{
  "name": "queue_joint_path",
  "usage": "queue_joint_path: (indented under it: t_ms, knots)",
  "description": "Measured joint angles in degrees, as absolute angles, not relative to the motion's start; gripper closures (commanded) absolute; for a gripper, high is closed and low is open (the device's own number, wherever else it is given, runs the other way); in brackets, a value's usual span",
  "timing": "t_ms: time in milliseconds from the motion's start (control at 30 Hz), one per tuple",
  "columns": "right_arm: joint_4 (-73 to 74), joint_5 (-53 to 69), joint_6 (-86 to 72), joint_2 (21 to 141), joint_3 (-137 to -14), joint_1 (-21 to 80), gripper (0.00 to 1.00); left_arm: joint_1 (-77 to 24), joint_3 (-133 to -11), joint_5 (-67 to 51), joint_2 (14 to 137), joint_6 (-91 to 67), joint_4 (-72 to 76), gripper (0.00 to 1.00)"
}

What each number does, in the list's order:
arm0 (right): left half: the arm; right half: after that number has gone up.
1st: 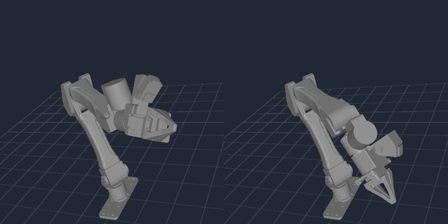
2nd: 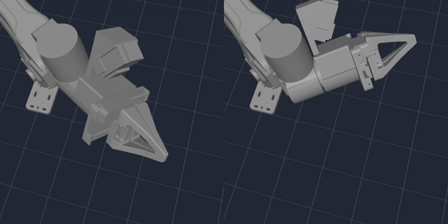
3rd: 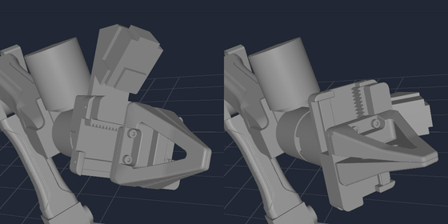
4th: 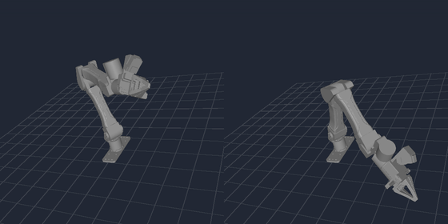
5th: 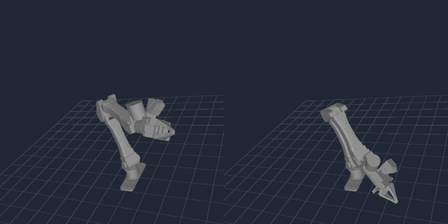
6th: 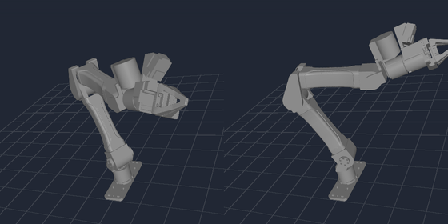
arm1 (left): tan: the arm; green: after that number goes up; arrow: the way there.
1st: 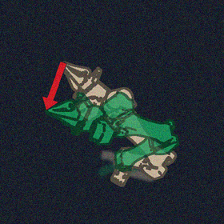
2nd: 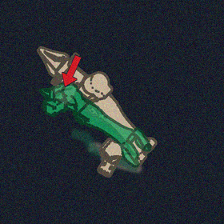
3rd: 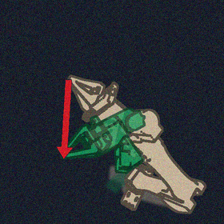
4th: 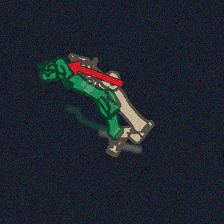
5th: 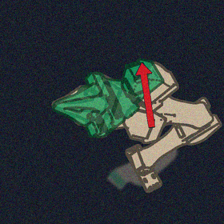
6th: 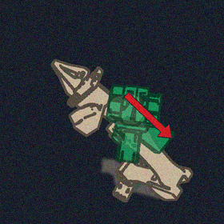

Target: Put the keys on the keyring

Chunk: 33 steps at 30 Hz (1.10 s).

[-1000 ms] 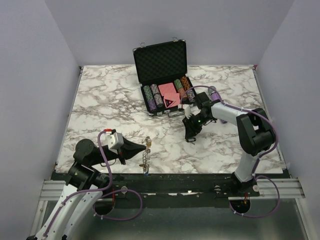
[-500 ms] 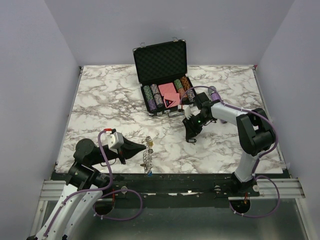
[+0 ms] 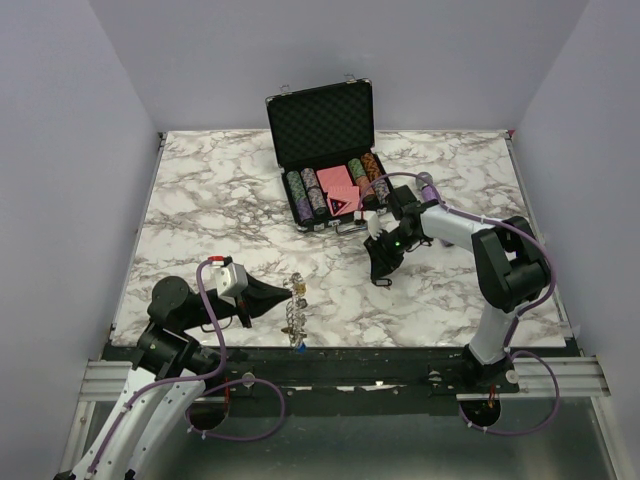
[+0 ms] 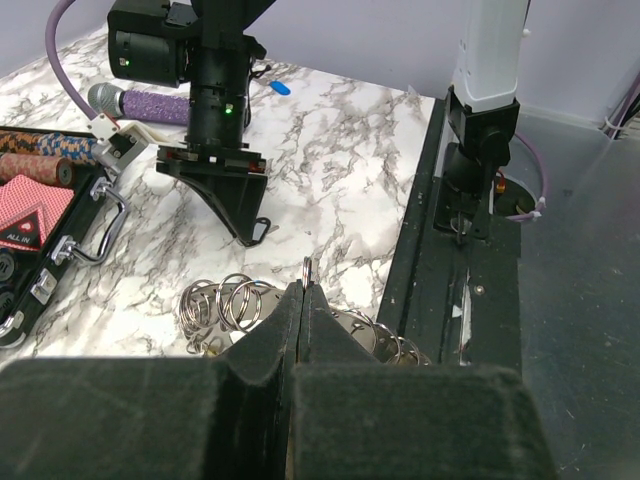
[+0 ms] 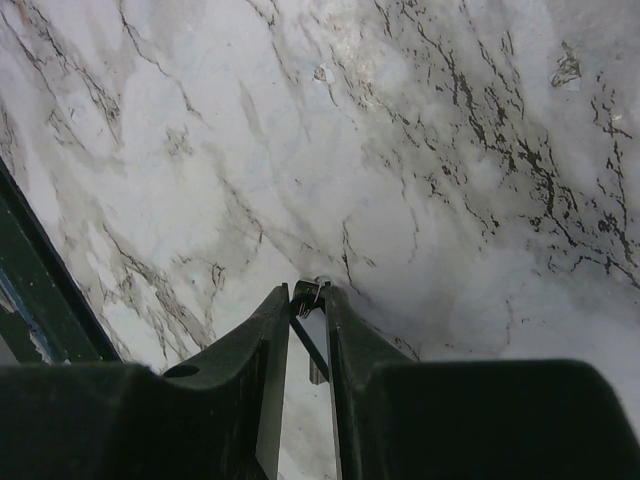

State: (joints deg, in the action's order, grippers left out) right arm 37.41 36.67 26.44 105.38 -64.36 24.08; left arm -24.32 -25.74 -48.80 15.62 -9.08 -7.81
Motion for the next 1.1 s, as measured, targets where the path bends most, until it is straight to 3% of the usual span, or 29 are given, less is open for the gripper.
queue_joint_path:
  t_ms: [633, 800, 1100]
  knots:
    - [37.4, 35.2, 26.4, 105.4, -64.4, 24.4, 0.79, -24.1, -25.7, -49.2, 15.7, -9.1, -7.8, 1.0]
    - [37.5, 35.2, 26.4, 105.4, -64.4, 24.5, 0.85, -24.1, -25.7, -49.4, 15.7, -9.1, -7.8, 1.0]
    - [38.4, 35.3, 26.8, 105.4, -65.1, 24.8, 0.83, -24.1, -25.7, -49.6, 15.7, -9.1, -7.8, 1.0]
